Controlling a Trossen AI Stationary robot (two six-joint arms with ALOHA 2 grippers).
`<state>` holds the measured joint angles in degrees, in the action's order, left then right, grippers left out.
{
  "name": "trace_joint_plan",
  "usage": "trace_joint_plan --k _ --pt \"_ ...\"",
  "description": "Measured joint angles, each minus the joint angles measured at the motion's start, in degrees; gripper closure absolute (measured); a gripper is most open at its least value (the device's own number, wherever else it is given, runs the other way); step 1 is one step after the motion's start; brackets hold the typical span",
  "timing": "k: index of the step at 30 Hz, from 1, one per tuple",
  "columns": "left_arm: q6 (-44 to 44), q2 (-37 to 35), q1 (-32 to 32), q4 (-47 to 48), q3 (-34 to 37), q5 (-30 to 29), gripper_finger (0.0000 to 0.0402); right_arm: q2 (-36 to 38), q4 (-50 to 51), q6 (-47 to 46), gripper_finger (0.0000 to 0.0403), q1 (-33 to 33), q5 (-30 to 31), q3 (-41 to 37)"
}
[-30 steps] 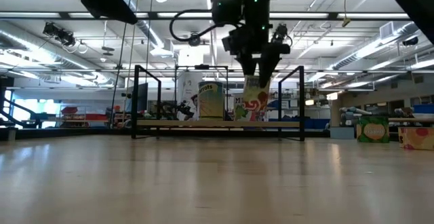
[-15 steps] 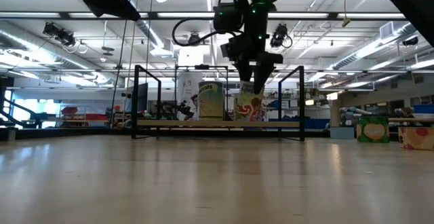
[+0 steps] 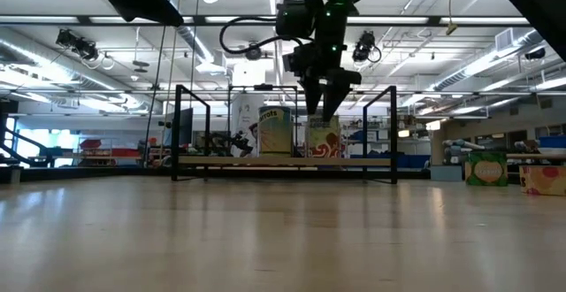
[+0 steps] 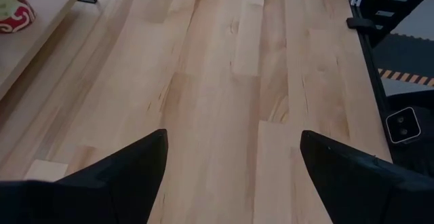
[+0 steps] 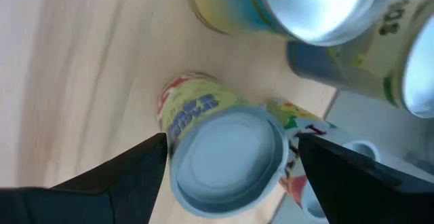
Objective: Pick and place cans onto a shelf
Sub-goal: Put the canned spaghetti sauce on the shelf
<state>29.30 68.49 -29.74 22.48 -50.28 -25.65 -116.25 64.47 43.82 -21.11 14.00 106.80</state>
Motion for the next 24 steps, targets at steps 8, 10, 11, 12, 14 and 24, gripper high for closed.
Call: trace_joint_plan --k 8,10,11,12,14,24 --pt "0.0 0.0 0.0 0.0 0.0 0.0 0.0061 5.7 2.7 -6.5 0.0066 3.1 1.3 0.0" --pt "0.0 0.0 0.0 0.0 0.0 0.0 0.0061 8.2 4.3 -10.6 0.0071 3.2 0.5 0.0" --pt "0.0 0.0 0.0 0.0 0.0 0.0 0.0061 9.6 5.5 -13.1 0.0075 2.9 -0.2 0.0" --pt "0.0 0.0 0.0 0.0 0.0 0.0 0.0061 10.9 6.7 -15.6 0.0079 2.6 -0.4 0.0" --pt "0.0 0.0 0.0 0.0 0.0 0.0 0.0061 13.2 9.9 -20.6 0.0087 1.9 -0.6 0.0" --pt "0.0 0.0 0.0 0.0 0.0 0.0 0.0061 24.3 16.4 -32.2 0.0129 6.7 -3.4 0.0"
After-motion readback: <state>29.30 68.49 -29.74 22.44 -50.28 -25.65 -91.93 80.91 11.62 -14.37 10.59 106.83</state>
